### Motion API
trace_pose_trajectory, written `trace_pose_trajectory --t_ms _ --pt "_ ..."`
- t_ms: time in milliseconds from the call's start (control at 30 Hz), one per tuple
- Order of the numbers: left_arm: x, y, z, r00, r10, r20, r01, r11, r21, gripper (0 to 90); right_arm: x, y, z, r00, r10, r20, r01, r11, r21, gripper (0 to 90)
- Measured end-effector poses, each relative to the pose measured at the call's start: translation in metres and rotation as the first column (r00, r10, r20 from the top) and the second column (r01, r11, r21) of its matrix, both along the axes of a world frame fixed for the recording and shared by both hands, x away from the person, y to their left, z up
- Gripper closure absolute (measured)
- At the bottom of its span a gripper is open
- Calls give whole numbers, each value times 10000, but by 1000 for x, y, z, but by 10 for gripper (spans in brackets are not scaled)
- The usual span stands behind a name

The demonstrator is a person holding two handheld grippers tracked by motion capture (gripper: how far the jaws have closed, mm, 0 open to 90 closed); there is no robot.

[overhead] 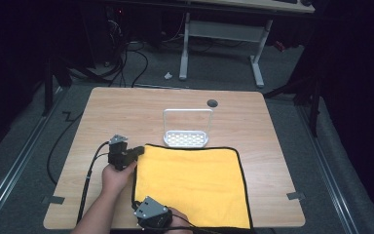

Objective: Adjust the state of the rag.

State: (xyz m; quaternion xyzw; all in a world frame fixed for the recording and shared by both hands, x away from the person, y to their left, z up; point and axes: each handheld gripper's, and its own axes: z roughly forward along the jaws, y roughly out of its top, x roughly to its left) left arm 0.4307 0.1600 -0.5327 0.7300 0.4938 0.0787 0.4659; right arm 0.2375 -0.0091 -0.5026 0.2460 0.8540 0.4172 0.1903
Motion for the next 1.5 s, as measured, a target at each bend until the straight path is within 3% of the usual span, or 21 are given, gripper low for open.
trace_pose_trajectory --t_ms 100,400,500,600,767,867,1100,1300,1500 --pt "-2 17 3 9995 283 -142 -286 9994 -185 840 1 11 7 9997 217 128 -219 9996 151 833" --pt "-16 79 19 9921 1221 -283 -1225 9923 -155 840 0 54 19 9947 963 356 -981 9937 536 833" --pt "-20 92 24 9894 1429 -273 -1431 9897 -86 840 -2 65 22 9925 1148 430 -1172 9914 582 833" --pt "-21 95 28 9890 1452 -271 -1457 9892 -161 841 -4 69 23 9917 1192 490 -1221 9907 609 832" --pt "-17 70 34 9910 1319 -218 -1323 9910 -209 841 -8 54 27 9930 919 747 -960 9940 532 833" --pt "-14 48 39 9921 1250 -120 -1253 9916 -324 841 -9 33 32 9952 524 830 -580 9961 666 833" --pt "-12 -14 50 9977 673 116 -673 9977 -32 840 -16 -24 42 9943 -427 975 340 9954 895 830" --pt "-13 -61 56 9992 194 342 -209 9989 429 838 -23 -65 38 9896 -1087 942 1017 9919 755 829" --pt "-12 -95 49 9999 83 137 -91 9982 596 836 -26 -101 29 9828 -1687 746 1646 9846 581 828"
